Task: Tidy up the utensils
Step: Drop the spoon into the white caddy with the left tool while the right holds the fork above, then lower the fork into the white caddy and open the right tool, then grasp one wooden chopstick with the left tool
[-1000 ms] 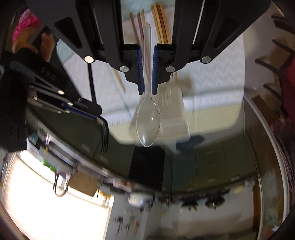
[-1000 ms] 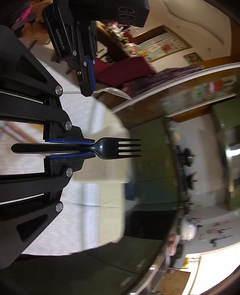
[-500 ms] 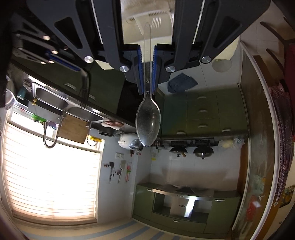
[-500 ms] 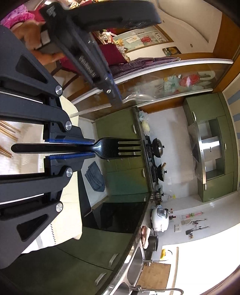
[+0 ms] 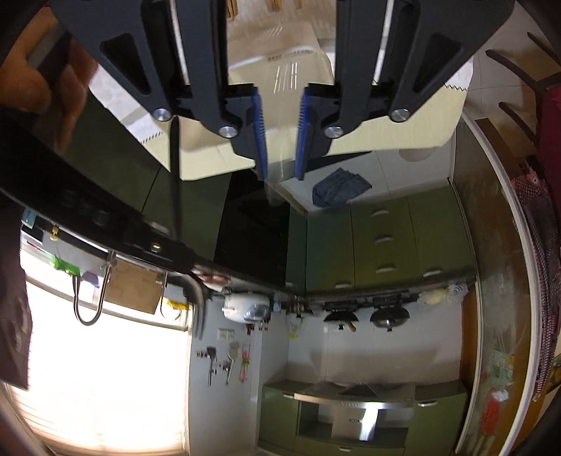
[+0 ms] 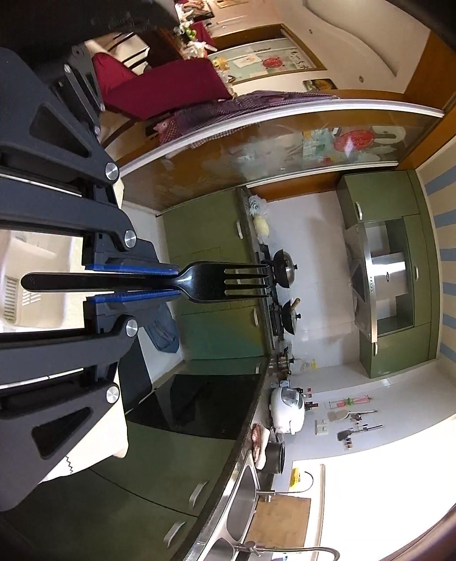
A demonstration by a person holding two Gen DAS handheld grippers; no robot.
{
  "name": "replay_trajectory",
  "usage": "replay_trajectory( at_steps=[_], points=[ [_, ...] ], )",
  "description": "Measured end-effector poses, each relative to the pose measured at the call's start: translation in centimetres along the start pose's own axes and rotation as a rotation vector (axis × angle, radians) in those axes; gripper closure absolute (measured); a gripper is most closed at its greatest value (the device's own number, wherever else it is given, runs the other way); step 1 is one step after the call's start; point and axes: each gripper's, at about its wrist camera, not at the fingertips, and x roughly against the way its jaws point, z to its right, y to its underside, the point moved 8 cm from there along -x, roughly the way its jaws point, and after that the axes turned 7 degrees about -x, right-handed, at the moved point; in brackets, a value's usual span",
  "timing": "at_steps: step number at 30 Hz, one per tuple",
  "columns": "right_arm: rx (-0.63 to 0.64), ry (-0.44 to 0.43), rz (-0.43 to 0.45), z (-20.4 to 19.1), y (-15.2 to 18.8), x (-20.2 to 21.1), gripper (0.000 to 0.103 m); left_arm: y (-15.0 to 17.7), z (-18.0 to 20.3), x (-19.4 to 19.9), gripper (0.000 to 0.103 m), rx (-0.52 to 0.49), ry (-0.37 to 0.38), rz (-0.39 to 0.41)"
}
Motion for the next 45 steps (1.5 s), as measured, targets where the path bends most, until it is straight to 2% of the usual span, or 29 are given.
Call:
replay_trajectory(
  at_steps=[8, 11, 13, 17, 21, 23, 28, 32, 35, 39, 41, 43, 45],
  points=[
    [0.004, 0.019, -0.018, 0.8, 2.7, -1.7, 0.093, 0.3, -2.6, 2.1, 0.082, 0.114, 0.031, 0.001],
    [0.010, 0.025, -0.025, 1.2, 4.0, -1.6, 0.093, 0.4, -3.6, 3.4, 0.077, 0.143, 0.025, 0.002],
    [0.011, 0.029, -0.026, 1.4, 4.8, -1.0, 0.093, 0.5, -3.9, 4.3, 0.073, 0.142, 0.018, 0.002],
    [0.030, 0.036, -0.044, 1.3, 6.6, -0.6, 0.093, 0.8, -3.7, 5.5, 0.073, 0.113, 0.014, -0.010],
    [0.040, 0.042, -0.048, 1.1, 7.6, 0.2, 0.082, 1.3, -3.1, 6.5, 0.073, 0.086, 0.017, -0.019],
    [0.048, 0.047, -0.056, 1.0, 7.9, 0.7, 0.070, 1.6, -2.9, 7.0, 0.073, 0.083, 0.022, -0.030],
    [0.047, 0.061, -0.071, 1.1, 8.8, 2.8, 0.070, 2.4, -2.8, 8.0, 0.068, 0.084, 0.026, -0.061],
    [0.035, 0.072, -0.072, 1.7, 8.9, 7.0, 0.069, 4.4, -2.6, 8.7, 0.067, 0.069, 0.018, -0.156],
    [0.032, 0.077, -0.146, 2.9, 10.3, 10.4, 0.064, 7.5, -2.4, 8.6, 0.067, 0.039, -0.007, -0.300],
    [0.039, 0.107, -0.265, 5.5, 13.6, 13.8, 0.064, 13.5, -1.4, 7.1, 0.067, 0.040, 0.031, -0.556],
    [0.029, 0.121, -0.318, 7.1, 15.4, 15.2, 0.064, 15.8, -1.2, 6.4, 0.071, 0.030, 0.033, -0.633],
    [0.024, 0.138, -0.363, 8.5, 17.0, 16.3, 0.064, 18.2, -0.7, 5.6, 0.082, 0.007, 0.033, -0.702],
    [0.022, 0.153, -0.385, 9.7, 18.3, 17.2, 0.064, 19.6, -0.2, 4.8, 0.085, 0.015, 0.042, -0.756]
  ],
)
